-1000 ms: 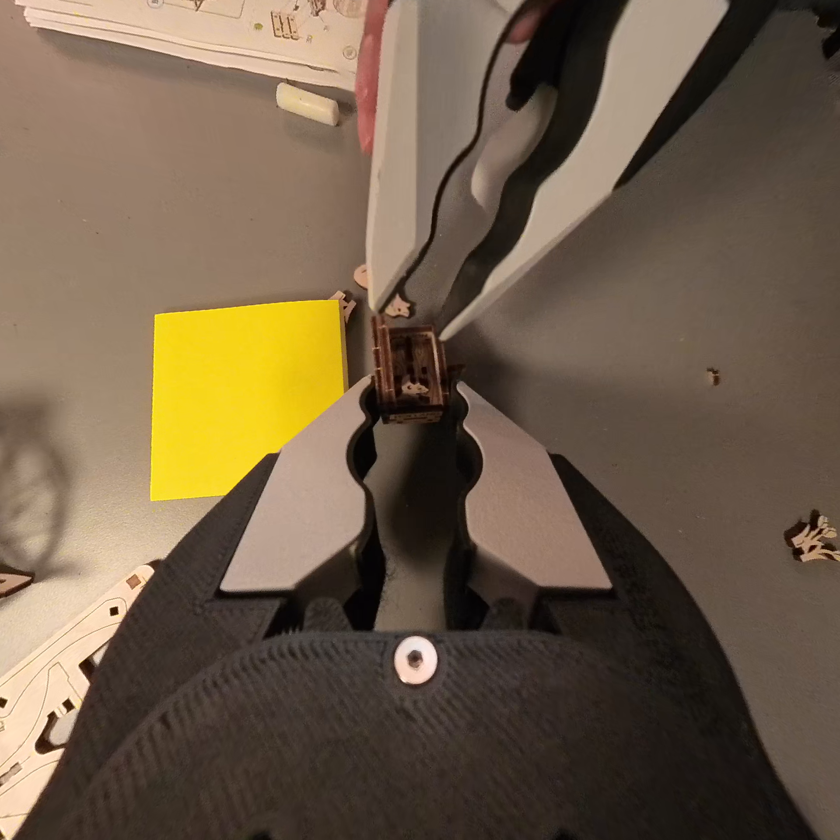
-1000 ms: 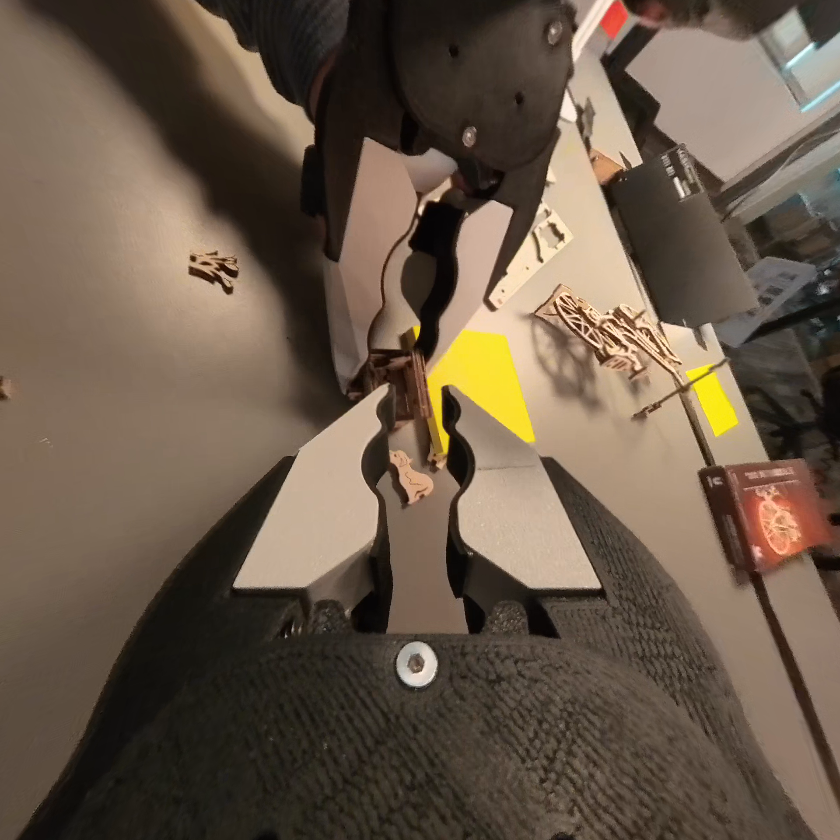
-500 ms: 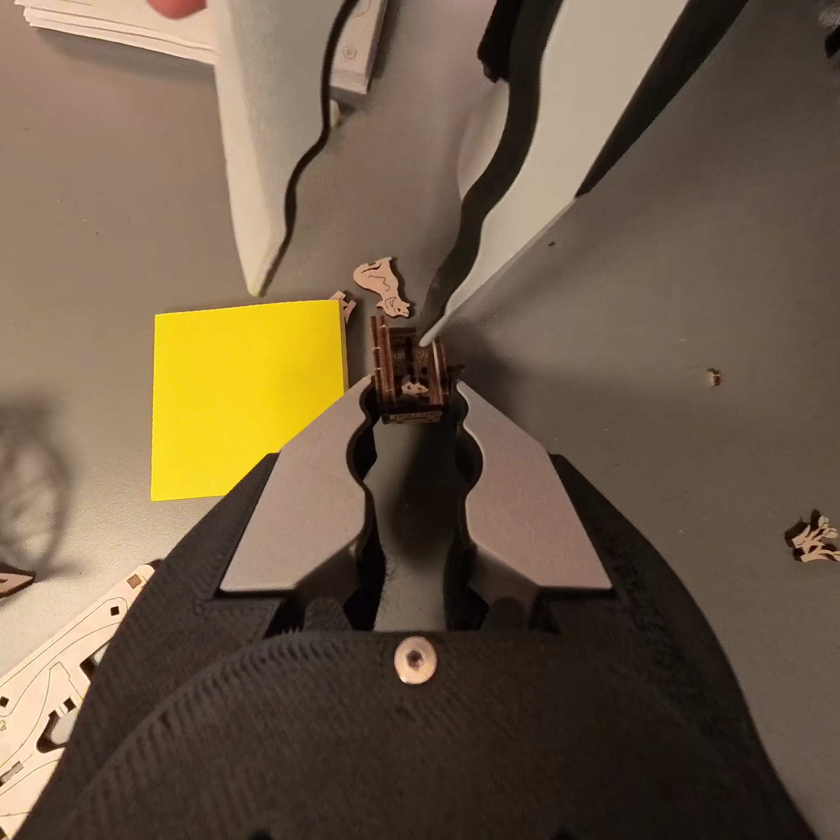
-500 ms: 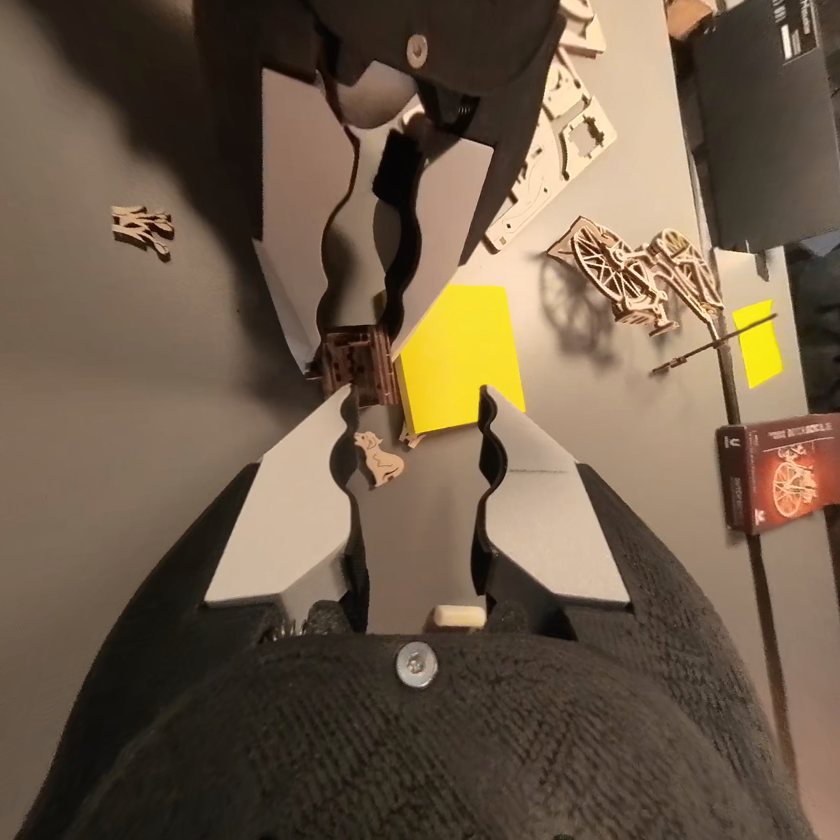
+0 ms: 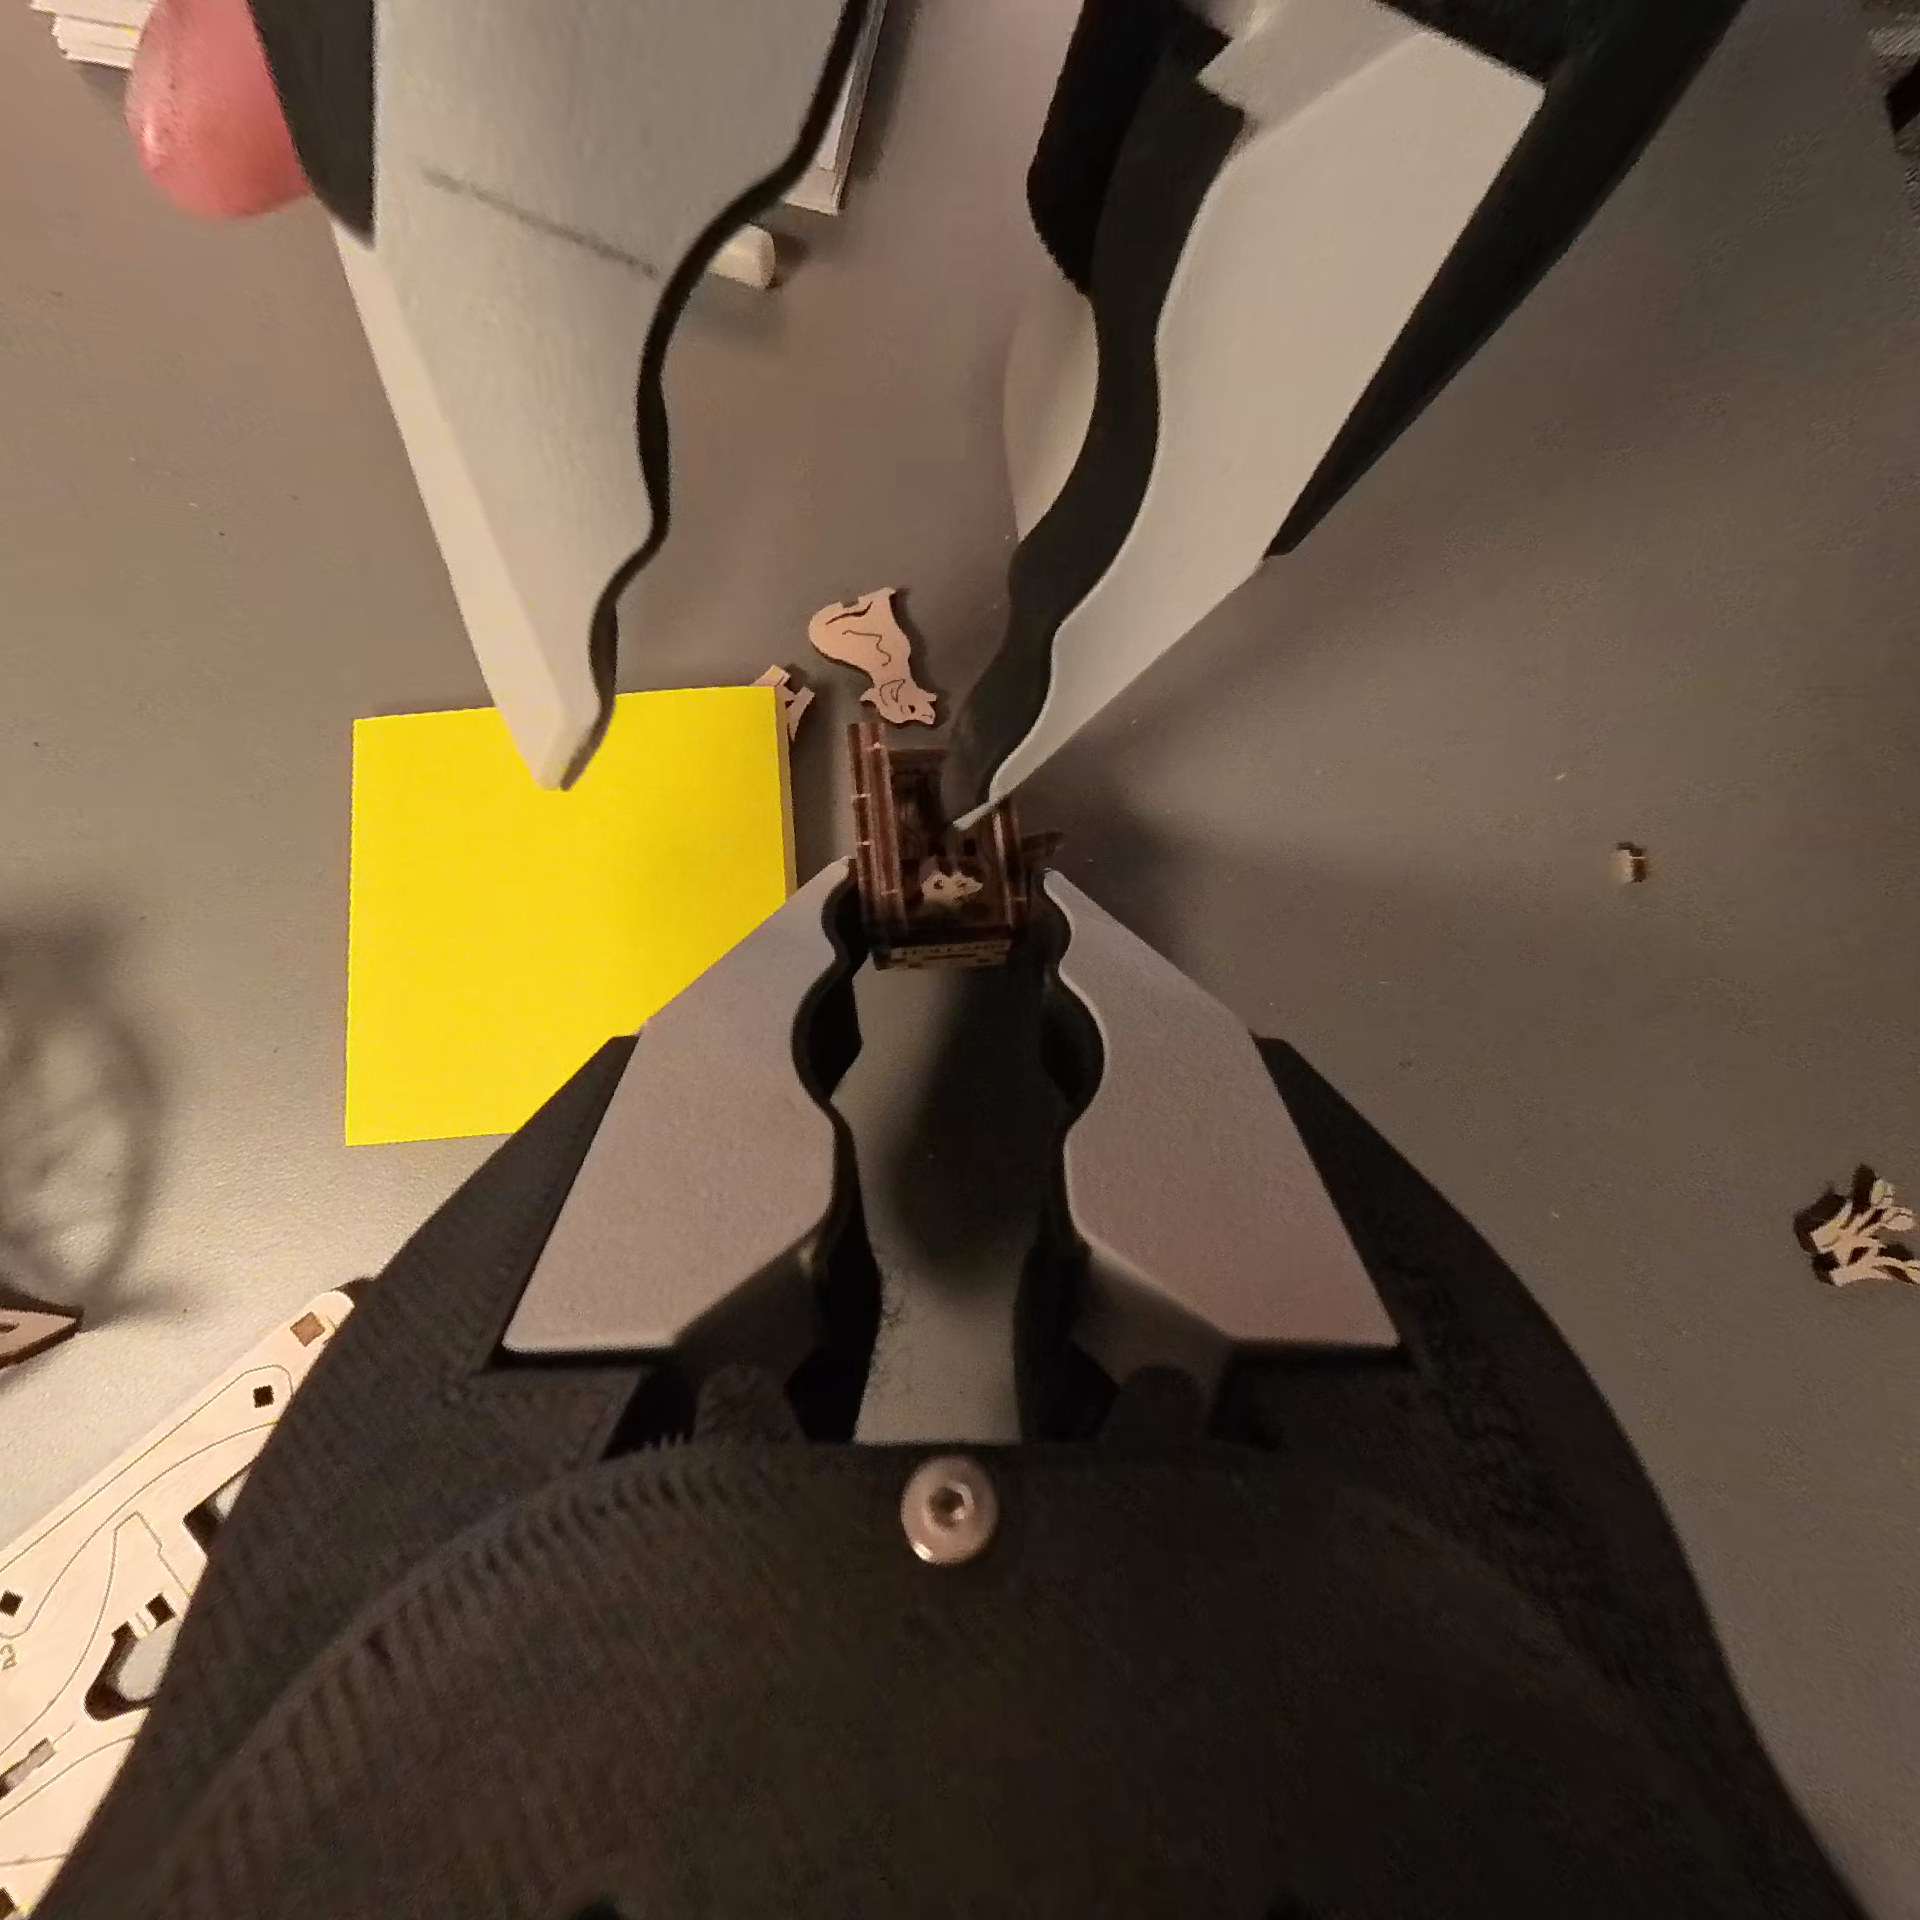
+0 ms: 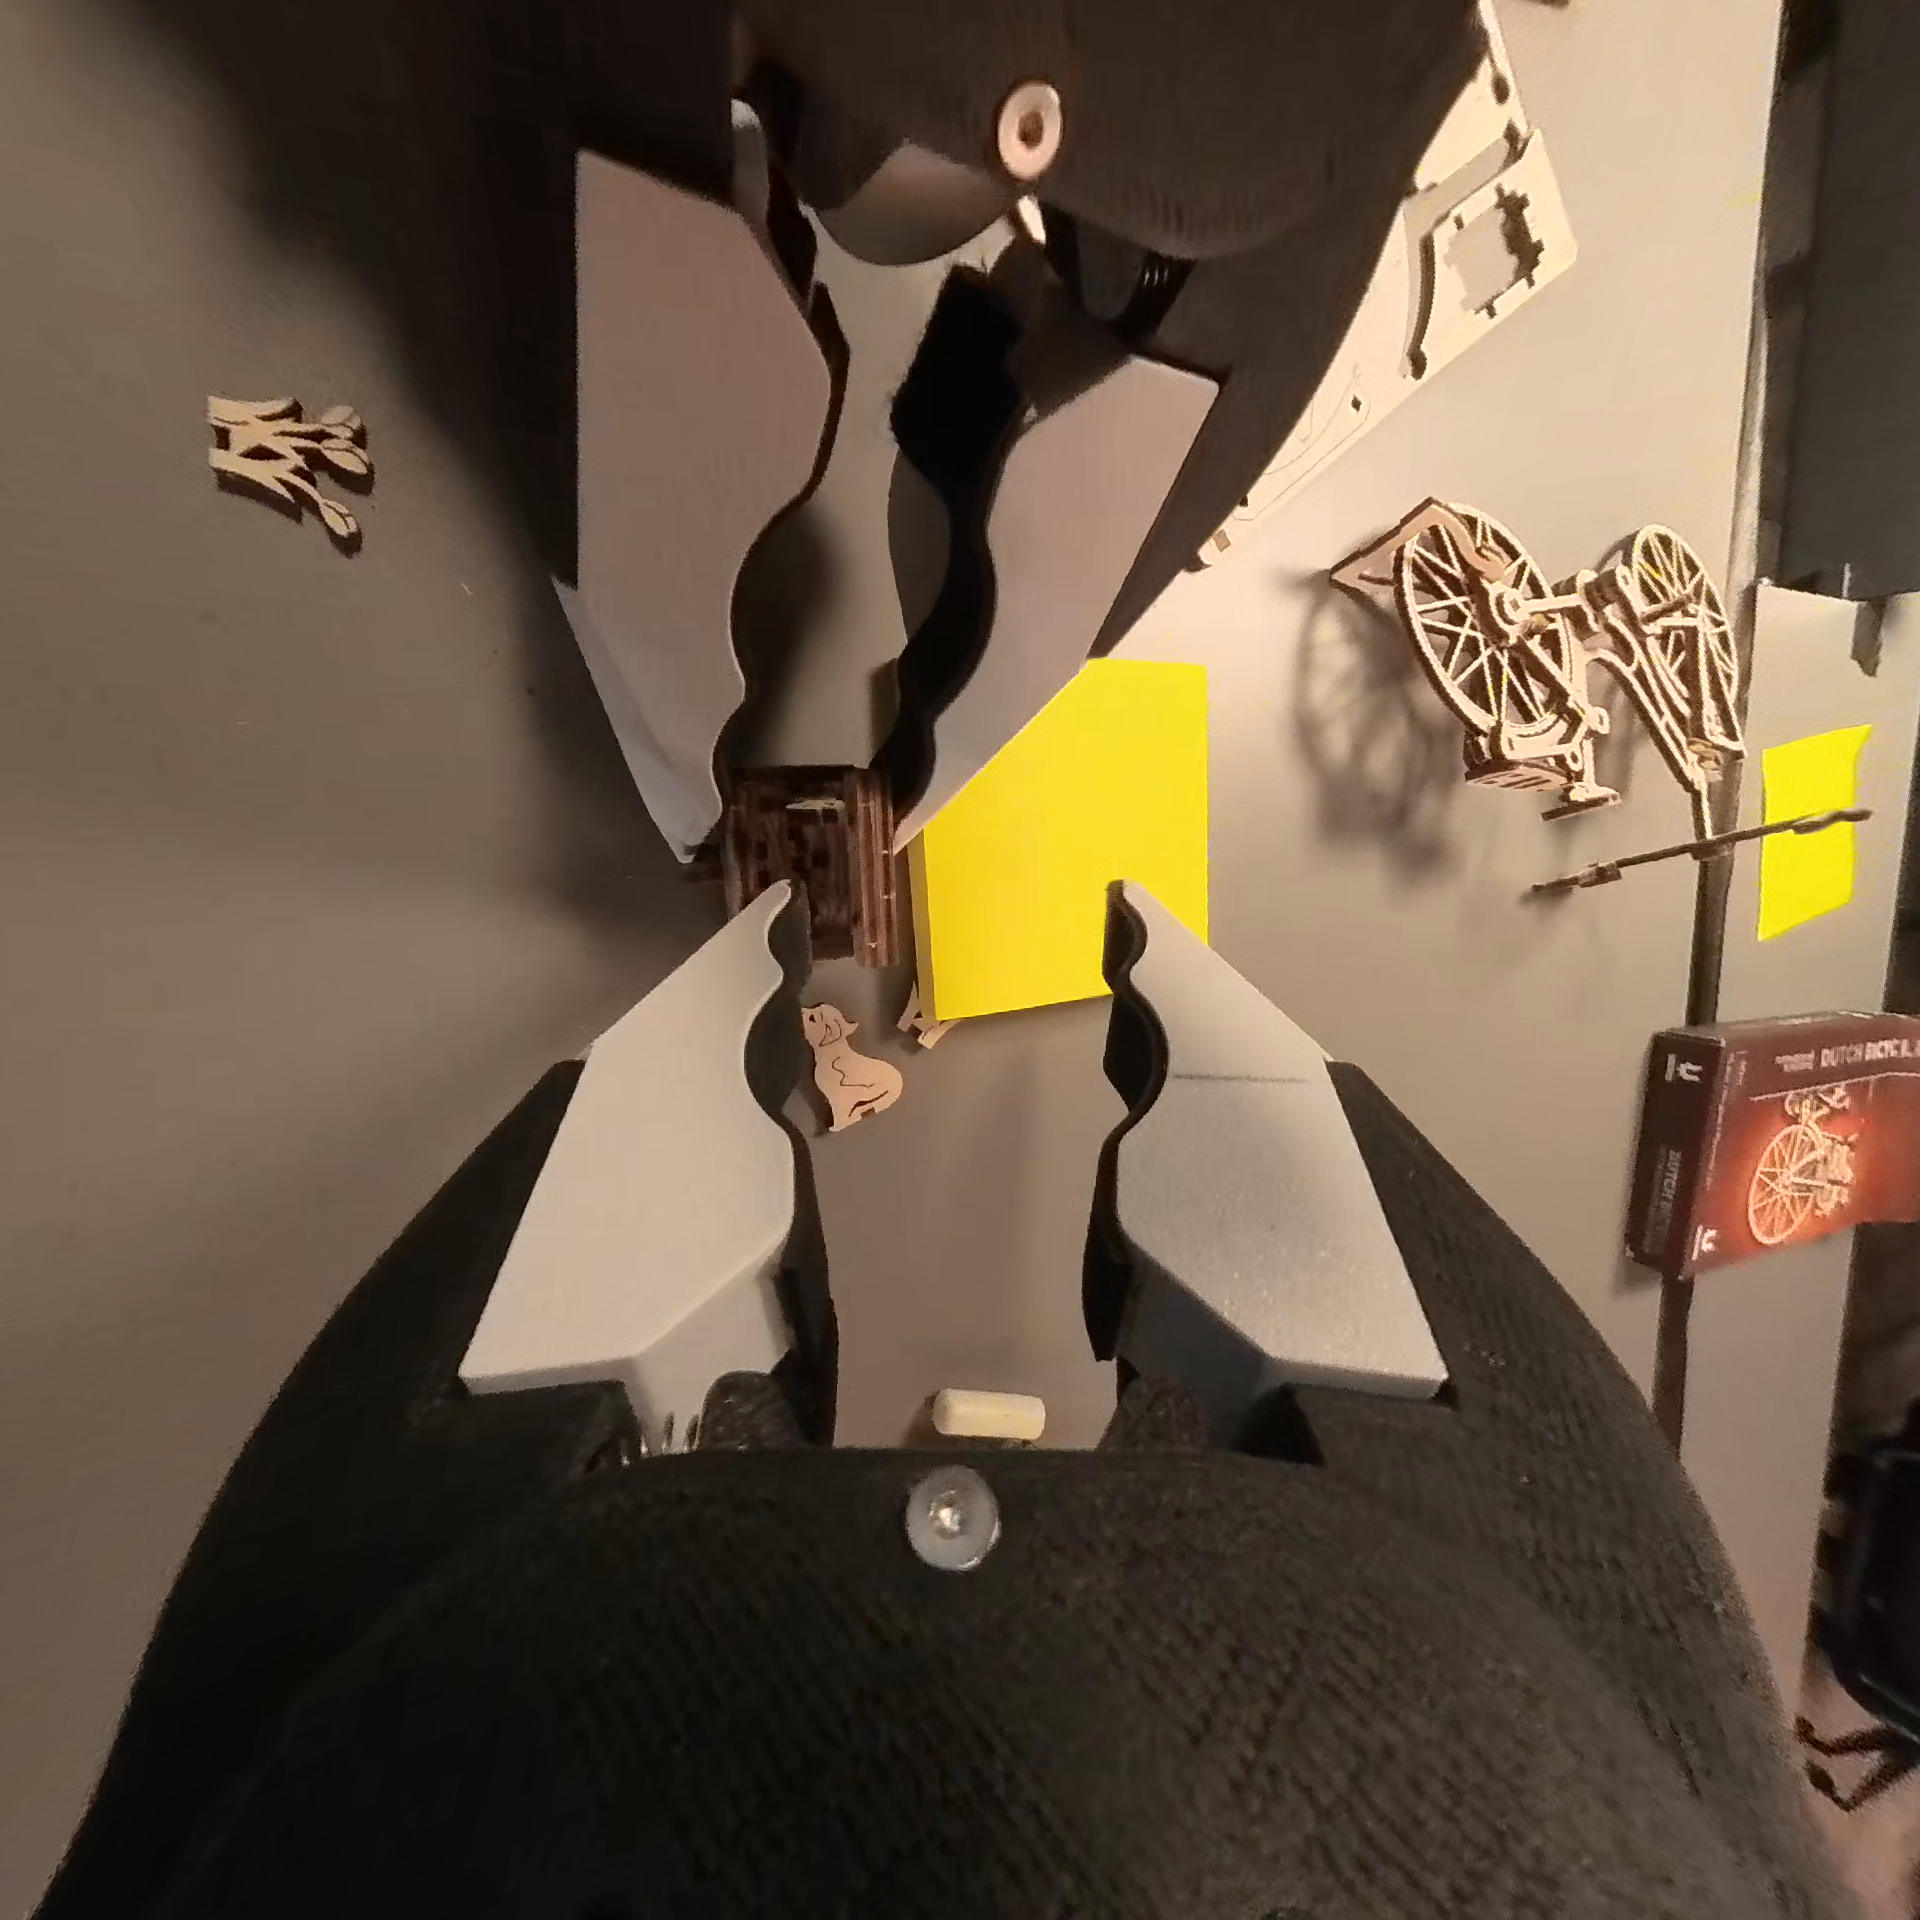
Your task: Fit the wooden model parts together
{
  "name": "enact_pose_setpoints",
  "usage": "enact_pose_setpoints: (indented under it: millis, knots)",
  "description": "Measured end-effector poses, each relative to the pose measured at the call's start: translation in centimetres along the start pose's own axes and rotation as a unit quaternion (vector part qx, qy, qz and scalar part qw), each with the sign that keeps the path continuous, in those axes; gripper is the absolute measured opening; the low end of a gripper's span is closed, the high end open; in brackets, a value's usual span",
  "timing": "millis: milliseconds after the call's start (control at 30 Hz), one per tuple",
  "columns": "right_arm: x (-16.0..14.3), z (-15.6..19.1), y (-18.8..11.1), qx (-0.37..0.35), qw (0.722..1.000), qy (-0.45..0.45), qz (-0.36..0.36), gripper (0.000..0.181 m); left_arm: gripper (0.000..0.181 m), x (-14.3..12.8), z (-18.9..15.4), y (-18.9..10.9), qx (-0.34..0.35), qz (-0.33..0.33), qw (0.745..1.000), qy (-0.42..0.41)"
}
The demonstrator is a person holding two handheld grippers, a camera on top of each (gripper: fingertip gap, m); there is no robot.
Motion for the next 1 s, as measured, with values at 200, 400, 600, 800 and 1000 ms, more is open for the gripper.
enact_pose_setpoints:
  millis: [200,400,600,800,1000]
  knots:
    - [0.0,0.04,-0.04,-0.01,1.0,-0.005,-0.001,0.054,0.028,0.0,-0.01,0.0,0.0,0.0,1.0,0.0]
    - [0.3,0.21,-0.11,0.013,0.999,0.018,-0.025,0.051,0.028,0.01,-0.03,0.01,0.0,0.001,1.0,0.0]
    - [0.34,0.15,0.38,0.032,0.999,0.018,-0.013,0.051,0.028,0.01,-0.02,0.01,-0.001,0.0,1.0,0.001]
    - [0.37,0.09,0.43,0.034,0.999,0.013,-0.005,0.052,0.028,0.03,-0.03,0.01,-0.001,0.0,1.0,0.001]
    - [0.44,-0.27,-0.14,0.038,0.999,0.024,-0.022,0.055,0.028,0.03,-0.03,0.0,-0.001,0.0,1.0,0.001]
Point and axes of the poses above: each gripper's, where its closed fingertips meet, y out along the fingers, x out of its top, z = x × y across the jaws, the point moved 2 cm from there along -y, back along the fingers
